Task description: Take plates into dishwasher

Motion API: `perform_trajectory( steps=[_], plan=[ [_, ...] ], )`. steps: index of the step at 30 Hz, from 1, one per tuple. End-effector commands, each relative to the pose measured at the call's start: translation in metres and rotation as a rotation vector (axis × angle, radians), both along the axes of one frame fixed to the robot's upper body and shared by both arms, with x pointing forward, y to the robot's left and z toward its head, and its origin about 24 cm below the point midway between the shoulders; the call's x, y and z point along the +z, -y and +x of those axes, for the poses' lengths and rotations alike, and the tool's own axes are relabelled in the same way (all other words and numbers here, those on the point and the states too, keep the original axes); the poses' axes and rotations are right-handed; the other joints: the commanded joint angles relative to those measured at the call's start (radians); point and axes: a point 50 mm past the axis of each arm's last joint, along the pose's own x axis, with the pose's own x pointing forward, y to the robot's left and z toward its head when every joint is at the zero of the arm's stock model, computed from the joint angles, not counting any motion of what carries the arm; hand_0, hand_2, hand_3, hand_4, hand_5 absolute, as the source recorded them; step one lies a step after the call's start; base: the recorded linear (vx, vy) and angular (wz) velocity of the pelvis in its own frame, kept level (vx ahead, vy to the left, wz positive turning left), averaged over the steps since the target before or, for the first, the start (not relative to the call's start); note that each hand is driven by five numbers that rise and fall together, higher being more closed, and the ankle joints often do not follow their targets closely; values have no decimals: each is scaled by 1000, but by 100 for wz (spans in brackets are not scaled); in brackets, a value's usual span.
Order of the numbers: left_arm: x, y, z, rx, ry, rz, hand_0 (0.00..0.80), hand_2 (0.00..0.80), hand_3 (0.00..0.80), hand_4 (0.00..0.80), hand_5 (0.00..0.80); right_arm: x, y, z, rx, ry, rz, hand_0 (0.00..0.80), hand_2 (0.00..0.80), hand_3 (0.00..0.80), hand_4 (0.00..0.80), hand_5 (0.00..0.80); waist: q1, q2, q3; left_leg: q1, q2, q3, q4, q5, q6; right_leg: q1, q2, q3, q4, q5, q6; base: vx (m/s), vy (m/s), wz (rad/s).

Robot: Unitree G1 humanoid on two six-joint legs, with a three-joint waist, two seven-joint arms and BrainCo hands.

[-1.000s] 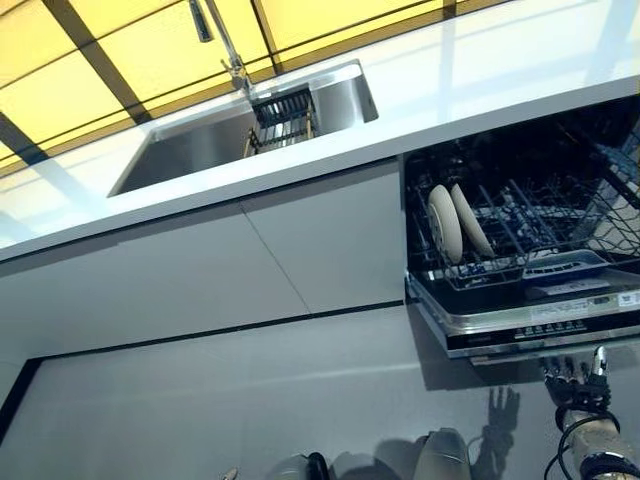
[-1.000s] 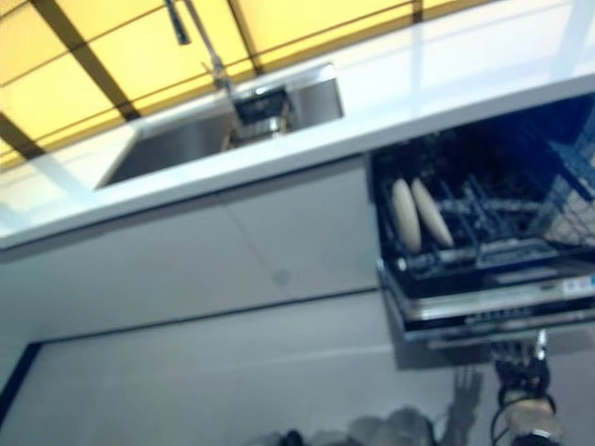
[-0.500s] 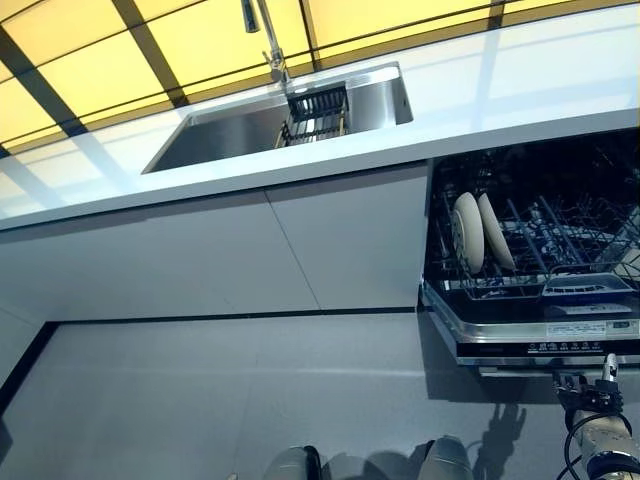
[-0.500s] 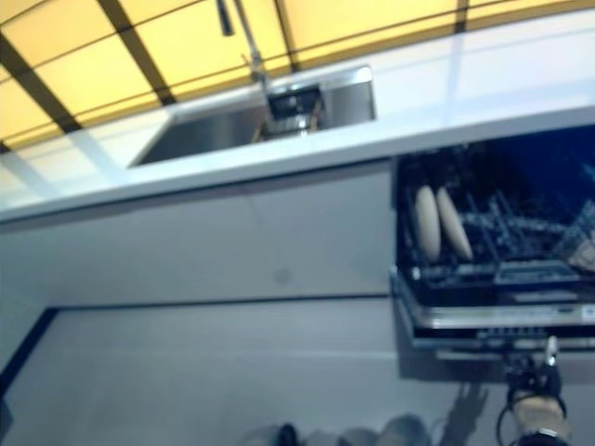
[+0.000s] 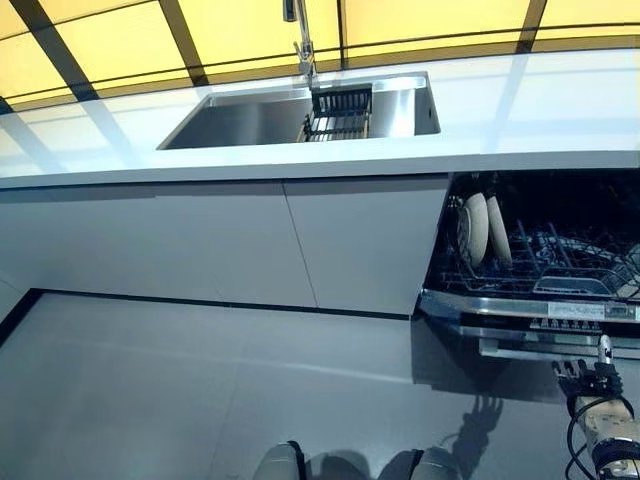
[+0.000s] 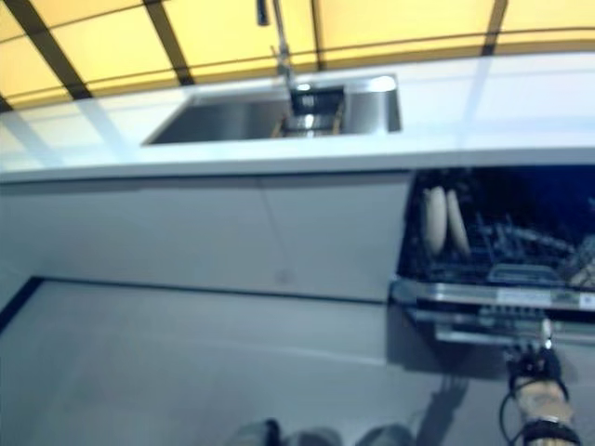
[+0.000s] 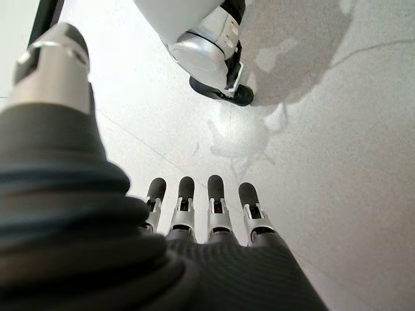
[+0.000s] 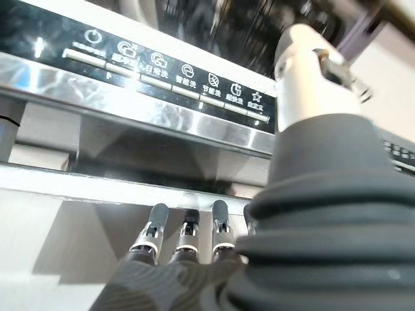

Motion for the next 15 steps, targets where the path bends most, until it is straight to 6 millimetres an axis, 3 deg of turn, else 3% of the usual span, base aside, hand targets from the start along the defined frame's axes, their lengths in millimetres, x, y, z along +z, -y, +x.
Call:
perform_trajectory(
  steps=[1,10,15],
  plan=[
    [13,-34,9,-75,16,109,0,0,0,0,0,162,-37,91,261,636,-243,0,0,0,0,0,76,-52,-87,7,8,23,132,-70,35,72,25,-5,-41,63,-64,36,19,-1],
    [12,-37,3,-80,0,117,0,0,0,0,0,179,-34,91,255,662,-291,0,0,0,0,0,86,-70,-109,41,15,24,88,-53,31,118,29,-21,-99,84,-54,19,0,7],
    [13,-40,2,-83,-5,123,0,0,0,0,0,179,-28,89,243,636,-294,0,0,0,0,0,87,-74,-116,55,20,24,69,-45,27,136,31,-24,-122,91,-46,12,-9,22]
  ],
)
